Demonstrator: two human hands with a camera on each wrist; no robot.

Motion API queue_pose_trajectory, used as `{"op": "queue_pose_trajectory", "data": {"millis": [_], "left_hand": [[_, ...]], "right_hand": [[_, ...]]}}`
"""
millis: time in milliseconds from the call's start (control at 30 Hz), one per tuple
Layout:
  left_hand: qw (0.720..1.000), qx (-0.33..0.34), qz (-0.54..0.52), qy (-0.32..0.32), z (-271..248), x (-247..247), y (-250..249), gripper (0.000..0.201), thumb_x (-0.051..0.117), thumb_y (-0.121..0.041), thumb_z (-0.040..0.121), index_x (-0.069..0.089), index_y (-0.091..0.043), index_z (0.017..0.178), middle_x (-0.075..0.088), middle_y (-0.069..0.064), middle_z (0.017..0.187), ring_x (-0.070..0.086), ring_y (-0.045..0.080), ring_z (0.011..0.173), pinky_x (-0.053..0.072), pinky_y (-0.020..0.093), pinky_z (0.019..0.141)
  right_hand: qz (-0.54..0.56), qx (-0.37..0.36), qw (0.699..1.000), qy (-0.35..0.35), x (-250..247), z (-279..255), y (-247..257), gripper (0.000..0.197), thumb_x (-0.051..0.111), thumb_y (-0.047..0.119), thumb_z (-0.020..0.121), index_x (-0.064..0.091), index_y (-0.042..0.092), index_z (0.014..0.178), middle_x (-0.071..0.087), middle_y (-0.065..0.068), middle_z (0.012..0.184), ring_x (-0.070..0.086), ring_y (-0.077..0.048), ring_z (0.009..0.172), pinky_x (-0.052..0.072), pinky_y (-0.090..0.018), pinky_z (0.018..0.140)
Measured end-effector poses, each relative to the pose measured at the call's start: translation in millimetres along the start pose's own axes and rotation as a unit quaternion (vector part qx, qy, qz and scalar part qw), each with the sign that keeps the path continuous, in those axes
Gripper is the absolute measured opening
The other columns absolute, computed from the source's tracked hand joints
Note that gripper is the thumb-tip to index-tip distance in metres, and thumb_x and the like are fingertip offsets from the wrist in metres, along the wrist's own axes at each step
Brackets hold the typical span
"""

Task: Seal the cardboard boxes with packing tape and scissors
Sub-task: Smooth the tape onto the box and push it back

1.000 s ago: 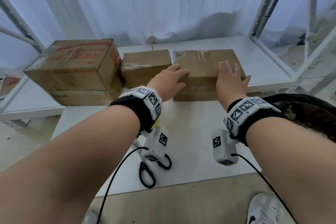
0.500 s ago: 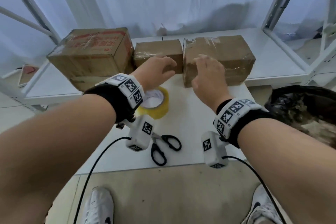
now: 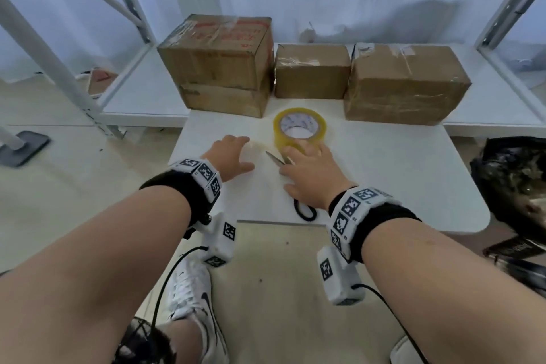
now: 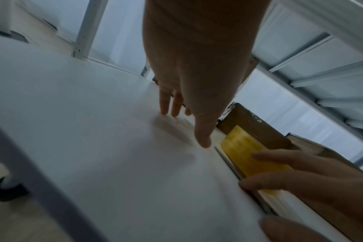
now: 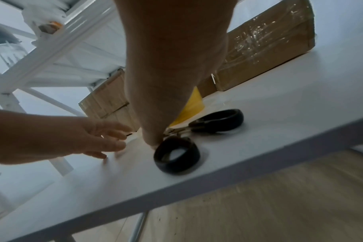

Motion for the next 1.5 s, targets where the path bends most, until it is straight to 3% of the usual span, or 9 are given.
{"op": "queue_pose_trajectory", "data": {"millis": [133,233,367,533,667,933,1200,1400,1500], "left_hand": [[0.997,0.024,-0.060,-0.038,13.2,-1.0,-17.4,0.079,0.064,-0.034,0.090,0.017,-0.021,0.152,0.027,0.016,0.150,0.042,0.034,0.130,0.034,0.043,0.110],[0.999,0.040,0.009,-0.022,26.9,2.7,-29.6,0.055,0.059,-0.031,0.094,0.039,-0.022,0.144,0.041,0.016,0.139,0.043,0.034,0.125,0.037,0.040,0.105],[0.998,0.032,0.016,-0.053,35.5,-4.0,-27.9,0.022,0.054,-0.017,0.094,0.063,-0.007,0.111,0.055,0.017,0.116,0.054,0.033,0.106,0.042,0.034,0.088],[0.993,0.020,0.010,-0.118,22.3,-11.2,-3.2,0.017,0.059,-0.028,0.093,0.068,-0.017,0.103,0.057,0.006,0.116,0.047,0.030,0.113,0.041,0.040,0.096],[0.994,-0.022,-0.033,-0.102,13.1,-9.6,8.8,0.014,0.060,-0.017,0.092,0.066,-0.014,0.104,0.047,0.011,0.132,0.046,0.030,0.118,0.037,0.034,0.096],[0.983,0.016,-0.147,-0.109,5.4,-13.1,16.3,0.010,0.057,-0.001,0.086,0.066,-0.005,0.088,0.066,0.011,0.094,0.060,0.026,0.092,0.044,0.027,0.079],[0.854,-0.076,-0.474,-0.200,-1.7,-13.5,20.4,0.015,0.058,-0.002,0.087,0.054,-0.009,0.098,0.057,0.003,0.075,0.057,0.012,0.063,0.050,0.029,0.072],[0.762,-0.033,-0.596,-0.253,-3.0,-49.9,-8.8,0.016,0.051,0.000,0.085,0.057,-0.011,0.075,0.051,0.001,0.062,0.045,0.010,0.055,0.042,0.022,0.056],[0.766,0.046,-0.626,-0.139,-7.1,-66.7,-30.8,0.020,0.050,0.005,0.087,0.060,-0.009,0.078,0.056,0.002,0.065,0.050,0.011,0.058,0.045,0.021,0.058]], "right_hand": [[0.011,0.047,0.995,-0.084,1.6,1.5,-11.4,0.014,0.068,0.006,0.076,0.071,0.012,0.088,0.067,-0.011,0.099,0.050,-0.037,0.121,0.042,-0.052,0.095],[0.039,0.061,0.990,-0.121,8.3,-3.2,-30.2,0.020,0.068,-0.009,0.067,0.069,0.009,0.075,0.067,-0.014,0.077,0.056,-0.041,0.114,0.045,-0.054,0.089],[-0.008,0.078,0.995,-0.058,12.7,-7.2,-50.4,0.021,0.053,0.002,0.087,0.068,0.014,0.096,0.066,-0.008,0.104,0.035,-0.032,0.137,0.026,-0.047,0.109],[-0.012,0.070,0.985,-0.160,14.5,-8.4,-47.8,0.015,0.069,-0.002,0.062,0.066,0.008,0.072,0.066,-0.012,0.076,0.062,-0.038,0.098,0.042,-0.048,0.097],[-0.020,0.043,0.976,-0.212,10.2,-2.4,-29.7,0.017,0.069,0.000,0.059,0.066,0.010,0.073,0.063,-0.010,0.075,0.061,-0.033,0.084,0.028,-0.042,0.087],[0.075,0.015,0.983,-0.168,-1.5,12.6,-2.4,0.022,0.059,0.004,0.076,0.066,0.012,0.096,0.066,-0.007,0.092,0.058,-0.031,0.096,0.025,-0.041,0.094],[0.242,0.092,0.959,-0.116,-5.8,22.5,-5.2,0.032,0.044,0.006,0.091,0.054,0.016,0.120,0.062,-0.003,0.107,0.052,-0.023,0.105,0.037,-0.036,0.093],[0.485,0.150,0.853,-0.120,-10.2,34.3,-2.9,0.032,0.052,0.012,0.094,0.050,0.013,0.125,0.056,-0.002,0.103,0.056,-0.018,0.095,0.050,-0.034,0.086],[0.748,0.175,0.630,-0.116,-24.9,40.4,-0.5,0.045,0.044,0.036,0.100,0.038,0.016,0.140,0.049,-0.003,0.125,0.053,-0.021,0.110,0.048,-0.035,0.095]]}}
Point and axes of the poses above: each hand's wrist, its own z-axis towards the middle knuckle, its own x-axis out of the palm, y = z × x, the point moved 2 cm from there along z, towards the middle knuckle
